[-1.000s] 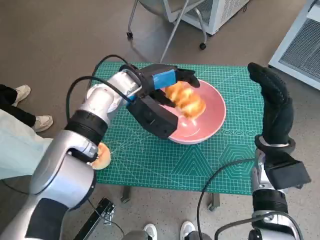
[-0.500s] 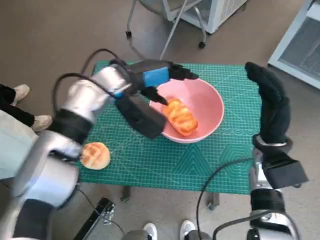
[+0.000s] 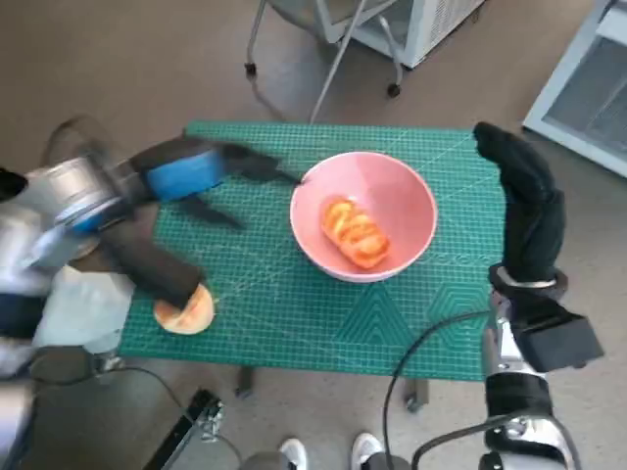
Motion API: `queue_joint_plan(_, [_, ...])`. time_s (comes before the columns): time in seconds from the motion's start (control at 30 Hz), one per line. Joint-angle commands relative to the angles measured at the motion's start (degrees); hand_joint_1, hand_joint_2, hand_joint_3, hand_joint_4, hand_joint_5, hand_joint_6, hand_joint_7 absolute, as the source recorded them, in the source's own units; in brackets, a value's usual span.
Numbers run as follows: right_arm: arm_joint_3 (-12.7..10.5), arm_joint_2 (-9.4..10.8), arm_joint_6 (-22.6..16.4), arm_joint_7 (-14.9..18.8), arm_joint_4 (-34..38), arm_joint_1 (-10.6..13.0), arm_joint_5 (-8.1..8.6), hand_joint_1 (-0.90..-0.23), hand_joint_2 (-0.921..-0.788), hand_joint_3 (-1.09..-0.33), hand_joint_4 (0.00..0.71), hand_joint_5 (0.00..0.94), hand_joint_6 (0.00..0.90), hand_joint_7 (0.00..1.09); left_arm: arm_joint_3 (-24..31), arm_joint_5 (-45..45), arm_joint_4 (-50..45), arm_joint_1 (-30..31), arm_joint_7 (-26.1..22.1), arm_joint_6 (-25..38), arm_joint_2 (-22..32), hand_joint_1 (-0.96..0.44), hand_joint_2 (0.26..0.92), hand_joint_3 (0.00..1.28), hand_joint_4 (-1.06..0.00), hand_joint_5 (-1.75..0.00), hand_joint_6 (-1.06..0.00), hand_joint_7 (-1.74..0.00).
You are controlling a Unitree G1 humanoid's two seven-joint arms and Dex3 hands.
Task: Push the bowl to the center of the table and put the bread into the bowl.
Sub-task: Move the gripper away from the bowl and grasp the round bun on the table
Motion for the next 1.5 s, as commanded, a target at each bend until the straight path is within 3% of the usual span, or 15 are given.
queue_joint_plan(0.03, [0.48, 0.74, 1.64, 1.01, -0.10, 0.78, 0.64, -0.554, -0.921, -0.848, 0.363, 0.005, 0.056, 0.74, 5.43, -4.94, -6.80, 7.12, -4.48, 0.91, 5.04, 0.01, 0.792, 0.00, -0.55, -0.07, -0.66, -0.10])
queue_joint_plan(0.3, [0.78, 0.71, 3.28, 1.34, 0.45, -0.43, 0.13, -0.561, -0.921, -0.855, 0.371, 0.009, 0.057, 0.75, 13.20, -7.01, -16.12, 19.04, -8.90, 4.28, 9.88, 0.00, 0.752, 0.00, -0.55, -0.06, -0.67, -0.09])
queue_joint_plan(0.6, [1.25, 0.90, 4.41, 2.19, 0.23, -0.96, 0.38, -0.580, -0.921, -0.863, 0.366, 0.005, 0.058, 0.76, 16.70, -6.11, -22.15, 26.28, -11.82, 7.17, 10.02, -0.01, 0.739, 0.00, -0.56, -0.04, -0.67, -0.07])
queue_joint_plan(1.07, [1.22, 1.52, 4.00, 3.45, 0.27, -1.27, 1.06, -0.589, -0.921, -0.870, 0.364, 0.003, 0.045, 0.83, 13.36, -1.01, -19.99, 27.23, -11.23, 7.46, 7.07, 0.00, 0.741, 0.00, -0.55, -0.01, -0.66, -0.03])
queue_joint_plan(1.5, [0.97, 0.61, 4.15, 3.68, -0.46, -0.29, 0.98, -0.590, -0.921, -0.868, 0.364, 0.003, 0.043, 0.84, 6.35, 9.47, -12.45, 23.46, -8.68, 7.37, 3.12, 0.00, 0.757, 0.01, -0.52, 0.00, -0.63, 0.00])
